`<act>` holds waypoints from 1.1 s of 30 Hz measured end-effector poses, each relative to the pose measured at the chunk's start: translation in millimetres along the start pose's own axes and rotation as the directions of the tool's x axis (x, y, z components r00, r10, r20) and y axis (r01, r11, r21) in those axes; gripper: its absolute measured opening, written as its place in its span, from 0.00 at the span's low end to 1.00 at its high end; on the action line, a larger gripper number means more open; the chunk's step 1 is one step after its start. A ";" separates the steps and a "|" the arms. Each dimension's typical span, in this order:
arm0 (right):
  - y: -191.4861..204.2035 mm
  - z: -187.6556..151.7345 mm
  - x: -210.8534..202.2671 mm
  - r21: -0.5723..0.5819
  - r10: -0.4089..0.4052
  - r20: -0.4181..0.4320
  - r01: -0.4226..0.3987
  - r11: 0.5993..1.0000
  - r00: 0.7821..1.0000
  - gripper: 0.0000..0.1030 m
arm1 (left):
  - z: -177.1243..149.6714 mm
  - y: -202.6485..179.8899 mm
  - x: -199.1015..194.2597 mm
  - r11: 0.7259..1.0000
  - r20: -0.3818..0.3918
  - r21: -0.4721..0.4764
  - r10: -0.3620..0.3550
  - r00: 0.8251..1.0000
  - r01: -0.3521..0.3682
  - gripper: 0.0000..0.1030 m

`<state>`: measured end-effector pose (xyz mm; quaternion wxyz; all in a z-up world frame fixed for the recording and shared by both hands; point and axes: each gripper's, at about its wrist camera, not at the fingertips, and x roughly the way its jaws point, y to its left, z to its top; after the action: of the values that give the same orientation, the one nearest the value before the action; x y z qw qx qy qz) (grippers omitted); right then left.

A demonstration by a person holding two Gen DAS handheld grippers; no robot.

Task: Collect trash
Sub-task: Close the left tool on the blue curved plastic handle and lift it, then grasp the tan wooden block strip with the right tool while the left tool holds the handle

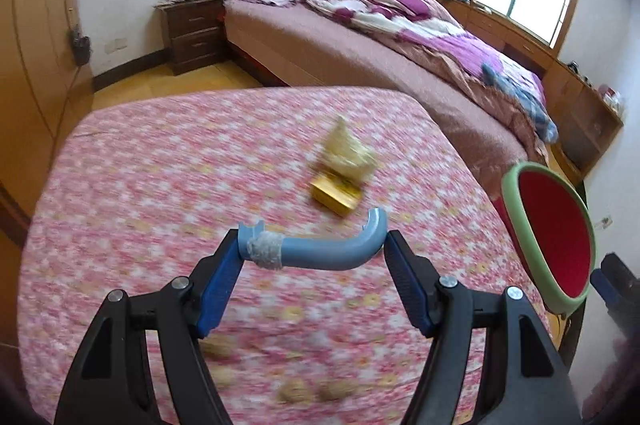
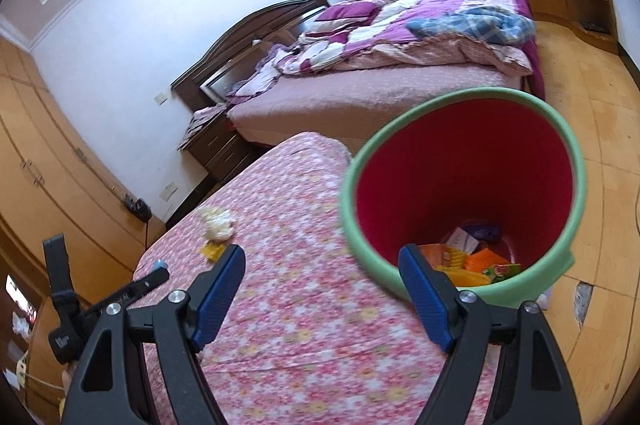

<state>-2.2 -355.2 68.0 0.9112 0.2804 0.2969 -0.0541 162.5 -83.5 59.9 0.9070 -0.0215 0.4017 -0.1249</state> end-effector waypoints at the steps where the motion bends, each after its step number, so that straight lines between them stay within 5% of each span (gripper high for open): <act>1: 5.9 -0.8 1.3 -0.010 0.005 -0.004 -0.005 1.000 1.000 0.79 | 2.4 7.0 -3.5 1.000 0.006 -0.008 0.013 1.000 -0.013 0.70; 16: 101.5 -28.3 55.7 -0.112 0.047 -0.147 -0.064 0.992 0.988 0.79 | 13.5 109.2 -27.8 0.981 0.041 -0.094 0.176 0.984 -0.172 0.70; 33: 160.0 -63.3 154.4 -0.198 -0.083 -0.269 0.029 0.980 0.959 0.79 | -6.9 166.7 17.2 0.958 -0.025 -0.211 0.193 0.981 -0.194 0.70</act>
<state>134.2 -176.5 14.2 0.8818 0.1872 0.4328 -0.0114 203.5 74.1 19.6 0.9066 -0.0785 0.4147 0.0080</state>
